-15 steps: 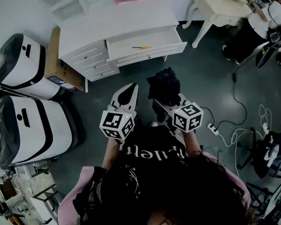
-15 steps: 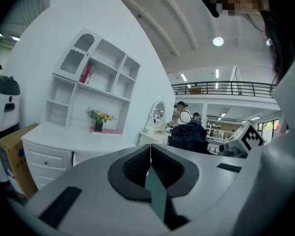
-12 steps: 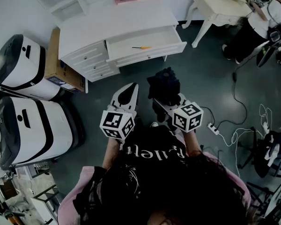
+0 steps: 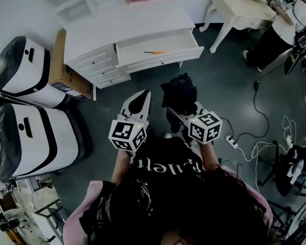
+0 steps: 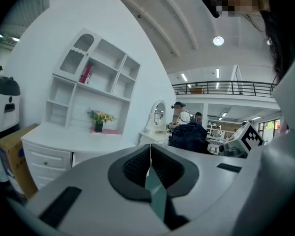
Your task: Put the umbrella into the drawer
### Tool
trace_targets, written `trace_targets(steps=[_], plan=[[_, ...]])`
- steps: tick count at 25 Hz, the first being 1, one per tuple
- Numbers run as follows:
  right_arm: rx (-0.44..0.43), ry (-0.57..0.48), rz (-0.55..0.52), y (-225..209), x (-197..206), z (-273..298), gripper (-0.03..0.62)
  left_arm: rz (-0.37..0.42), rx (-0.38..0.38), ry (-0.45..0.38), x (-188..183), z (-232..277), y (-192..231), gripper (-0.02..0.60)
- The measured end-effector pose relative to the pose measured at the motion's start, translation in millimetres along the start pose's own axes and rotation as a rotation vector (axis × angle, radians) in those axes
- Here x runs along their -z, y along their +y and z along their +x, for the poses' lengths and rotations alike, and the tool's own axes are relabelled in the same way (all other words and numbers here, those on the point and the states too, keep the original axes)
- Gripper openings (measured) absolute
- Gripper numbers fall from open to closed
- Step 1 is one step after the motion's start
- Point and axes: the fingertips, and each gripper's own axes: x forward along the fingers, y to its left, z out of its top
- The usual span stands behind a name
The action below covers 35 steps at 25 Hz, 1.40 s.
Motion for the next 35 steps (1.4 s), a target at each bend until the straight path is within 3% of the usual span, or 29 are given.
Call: trace_targets(steps=[14, 21, 27, 35], plan=[[-0.034, 0.046, 0.016, 1.6, 16.4, -0.1, 0.273, -0.019, -0.026, 0.034, 11.5, -5.6, -6.1, 0.016], [-0.011, 0.058, 0.052, -14.7, 18.6, 5.0, 0.273, -0.027, 0.000, 0.067, 17.5, 11.4, -6.1, 0.015], [0.014, 0.066, 0.069, -34.8, 7.4, 26.9, 0.273, -0.023, 0.028, 0.089, 16.6, 43.1, 14.3, 0.017], [0.064, 0.055, 0.087, -71.0, -36.9, 79.3, 0.273, -0.016, 0.072, 0.101, -5.4, 105.5, 62.9, 0.015]])
